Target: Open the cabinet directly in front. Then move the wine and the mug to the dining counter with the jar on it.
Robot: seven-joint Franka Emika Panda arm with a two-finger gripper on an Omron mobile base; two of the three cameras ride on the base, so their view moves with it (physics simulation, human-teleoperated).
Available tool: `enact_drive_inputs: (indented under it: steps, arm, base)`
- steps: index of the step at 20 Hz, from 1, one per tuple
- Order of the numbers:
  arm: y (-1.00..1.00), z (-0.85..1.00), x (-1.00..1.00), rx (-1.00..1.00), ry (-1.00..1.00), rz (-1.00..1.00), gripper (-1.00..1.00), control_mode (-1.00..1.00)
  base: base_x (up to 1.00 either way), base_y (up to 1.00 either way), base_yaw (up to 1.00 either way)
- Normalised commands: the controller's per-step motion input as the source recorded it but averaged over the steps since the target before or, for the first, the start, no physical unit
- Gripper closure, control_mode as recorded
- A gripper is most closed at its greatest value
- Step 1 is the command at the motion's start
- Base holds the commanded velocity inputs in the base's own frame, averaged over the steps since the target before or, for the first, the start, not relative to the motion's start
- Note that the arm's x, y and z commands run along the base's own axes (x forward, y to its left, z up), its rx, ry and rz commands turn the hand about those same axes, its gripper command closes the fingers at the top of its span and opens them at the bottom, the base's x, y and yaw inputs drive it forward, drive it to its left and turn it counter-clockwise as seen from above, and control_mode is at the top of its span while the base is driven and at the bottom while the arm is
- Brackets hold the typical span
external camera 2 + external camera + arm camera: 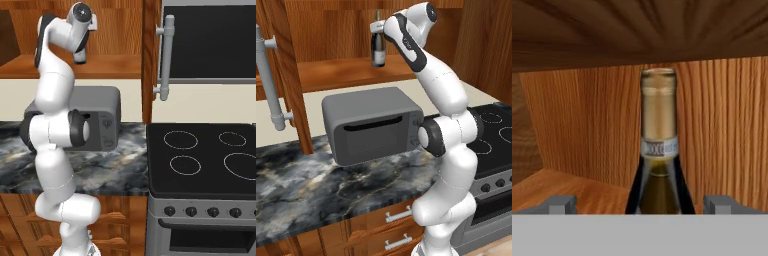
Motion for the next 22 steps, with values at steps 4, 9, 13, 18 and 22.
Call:
enact_drive_inputs:
  steps: [4, 9, 13, 18, 22]
  arm:
    - [0.0, 0.0, 0.32, 0.0, 0.0, 0.0, -1.0, -1.0]
    - [0.0, 0.0, 0.26, 0.0, 0.02, 0.0, -1.0, -1.0]
    - [0.0, 0.0, 0.11, 0.0, 0.05, 0.0, -1.0, -1.0]
    - [0.0, 0.0, 0.13, 0.0, 0.03, 0.0, -1.0, -1.0]
    - [0.0, 0.0, 0.14, 0.0, 0.0, 0.0, -1.0, -1.0]
  base:
    - [0.0, 0.0, 0.0]
    - [0.0, 0.0, 0.0]
    - [0.0, 0.0, 0.0]
    - [0.0, 0.0, 0.0]
    - [0.0, 0.0, 0.0]
